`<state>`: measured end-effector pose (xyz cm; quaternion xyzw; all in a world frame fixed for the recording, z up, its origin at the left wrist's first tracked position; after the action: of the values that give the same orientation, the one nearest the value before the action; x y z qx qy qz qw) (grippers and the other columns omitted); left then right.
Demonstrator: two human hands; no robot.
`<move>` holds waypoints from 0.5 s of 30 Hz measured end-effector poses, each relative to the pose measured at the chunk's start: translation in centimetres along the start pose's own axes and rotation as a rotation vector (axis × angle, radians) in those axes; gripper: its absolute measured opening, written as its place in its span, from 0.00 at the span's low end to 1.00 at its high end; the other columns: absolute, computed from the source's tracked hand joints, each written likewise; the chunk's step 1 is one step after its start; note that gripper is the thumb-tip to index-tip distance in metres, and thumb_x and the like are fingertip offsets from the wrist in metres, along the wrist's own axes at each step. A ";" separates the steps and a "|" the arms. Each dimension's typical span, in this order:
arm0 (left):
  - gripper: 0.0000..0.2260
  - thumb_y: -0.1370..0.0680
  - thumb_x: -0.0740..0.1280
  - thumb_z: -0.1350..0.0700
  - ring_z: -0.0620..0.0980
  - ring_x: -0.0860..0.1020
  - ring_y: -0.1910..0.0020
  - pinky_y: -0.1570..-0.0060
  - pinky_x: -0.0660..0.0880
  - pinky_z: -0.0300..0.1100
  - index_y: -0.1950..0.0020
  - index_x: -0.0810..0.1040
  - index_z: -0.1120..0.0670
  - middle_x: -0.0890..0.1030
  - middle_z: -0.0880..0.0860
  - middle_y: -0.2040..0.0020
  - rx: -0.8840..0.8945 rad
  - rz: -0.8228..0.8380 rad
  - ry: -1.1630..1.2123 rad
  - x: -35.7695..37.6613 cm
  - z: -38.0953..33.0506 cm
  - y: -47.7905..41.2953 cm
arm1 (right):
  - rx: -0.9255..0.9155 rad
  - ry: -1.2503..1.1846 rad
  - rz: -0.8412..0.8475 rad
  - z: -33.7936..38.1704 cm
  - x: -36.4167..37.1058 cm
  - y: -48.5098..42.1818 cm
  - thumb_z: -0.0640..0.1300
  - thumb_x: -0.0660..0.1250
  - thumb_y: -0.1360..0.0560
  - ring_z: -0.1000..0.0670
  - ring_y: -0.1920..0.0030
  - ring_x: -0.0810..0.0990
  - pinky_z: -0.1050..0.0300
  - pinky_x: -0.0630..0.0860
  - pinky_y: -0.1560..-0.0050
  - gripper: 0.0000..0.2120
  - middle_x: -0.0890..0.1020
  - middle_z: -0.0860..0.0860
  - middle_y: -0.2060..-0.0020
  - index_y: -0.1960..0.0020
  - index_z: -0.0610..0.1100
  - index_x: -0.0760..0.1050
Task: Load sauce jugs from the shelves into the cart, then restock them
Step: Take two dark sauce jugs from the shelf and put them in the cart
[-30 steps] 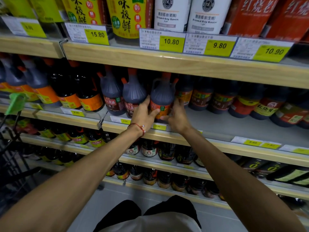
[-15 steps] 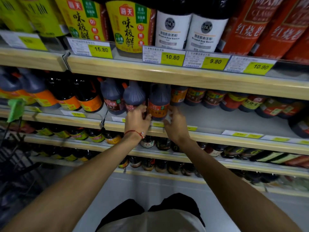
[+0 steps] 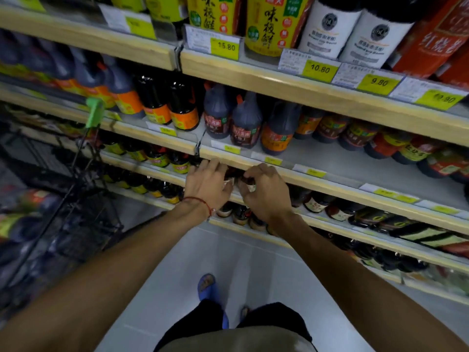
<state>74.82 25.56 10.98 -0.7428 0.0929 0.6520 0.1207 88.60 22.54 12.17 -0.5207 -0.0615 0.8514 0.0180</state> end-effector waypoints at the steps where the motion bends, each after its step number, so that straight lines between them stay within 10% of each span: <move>1: 0.18 0.24 0.64 0.45 0.58 0.74 0.42 0.48 0.71 0.52 0.40 0.78 0.54 0.76 0.54 0.43 -0.018 -0.012 -0.023 -0.3 0.5 1.3 | -0.056 0.006 -0.001 1.1 0.3 0.6 0.46 0.71 0.26 0.40 0.44 0.78 0.46 0.80 0.53 0.11 0.80 0.45 0.48 0.45 0.42 0.81; 15: 0.19 0.21 0.60 0.41 0.57 0.74 0.45 0.48 0.69 0.53 0.38 0.73 0.53 0.74 0.53 0.45 -0.588 -0.015 -0.128 -3.6 11.0 26.8 | -0.636 0.002 0.212 17.3 7.2 11.9 0.50 0.70 0.29 0.42 0.48 0.79 0.46 0.78 0.49 0.15 0.82 0.48 0.52 0.46 0.43 0.81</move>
<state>56.03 3.19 11.70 -0.7040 -0.1131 0.6955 -0.0891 70.31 9.94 12.14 -0.5046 -0.2696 0.7861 -0.2341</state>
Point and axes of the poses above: each hand's wrist, its own y-axis away from the middle knuckle, its own x-axis out of the palm, z = x × y, the point moved 9 cm from there along -y, towards the middle knuckle
